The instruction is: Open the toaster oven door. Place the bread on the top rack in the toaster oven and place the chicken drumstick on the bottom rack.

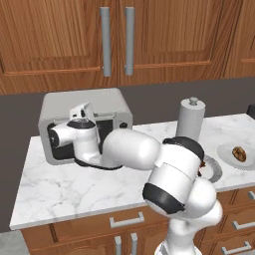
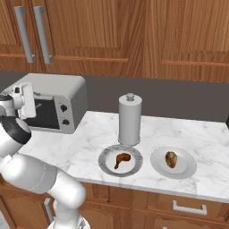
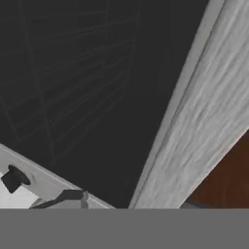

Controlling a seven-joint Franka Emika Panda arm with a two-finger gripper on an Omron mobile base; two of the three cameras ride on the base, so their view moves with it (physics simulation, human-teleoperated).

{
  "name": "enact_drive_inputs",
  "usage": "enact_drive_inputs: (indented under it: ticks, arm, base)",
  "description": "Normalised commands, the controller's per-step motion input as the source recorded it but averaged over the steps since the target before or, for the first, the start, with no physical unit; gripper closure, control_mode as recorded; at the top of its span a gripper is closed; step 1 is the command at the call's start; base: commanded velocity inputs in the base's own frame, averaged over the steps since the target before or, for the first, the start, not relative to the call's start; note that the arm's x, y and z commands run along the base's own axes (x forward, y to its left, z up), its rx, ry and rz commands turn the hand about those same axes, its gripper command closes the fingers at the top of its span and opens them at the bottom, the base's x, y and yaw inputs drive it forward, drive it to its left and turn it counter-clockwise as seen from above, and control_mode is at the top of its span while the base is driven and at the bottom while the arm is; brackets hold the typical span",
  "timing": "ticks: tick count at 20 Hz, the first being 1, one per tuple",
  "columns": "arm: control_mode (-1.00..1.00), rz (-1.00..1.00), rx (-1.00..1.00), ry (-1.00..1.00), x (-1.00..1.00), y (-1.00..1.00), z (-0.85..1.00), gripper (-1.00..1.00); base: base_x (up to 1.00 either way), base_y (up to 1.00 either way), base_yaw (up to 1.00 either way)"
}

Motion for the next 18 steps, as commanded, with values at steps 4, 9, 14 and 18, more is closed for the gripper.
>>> enact_drive_inputs:
  ticks: [4, 9, 14, 18]
  arm:
    - [-1.00, 0.02, 0.03, 0.11, -0.14, 0.11, -0.35, 1.00]
    - [-1.00, 0.02, 0.06, 0.29, -0.95, 0.10, -0.09, 1.00]
    - [-1.00, 0.00, 0.05, 0.43, -1.00, 0.01, -0.15, 1.00]
    - [-1.00, 0.04, 0.03, 0.44, -1.00, 0.00, -0.45, 1.00]
  base:
    - [0.00, 0.00, 0.00]
    - [0.00, 0.00, 0.00]
    - [0.00, 0.00, 0.00]
    - [0.00, 0.00, 0.00]
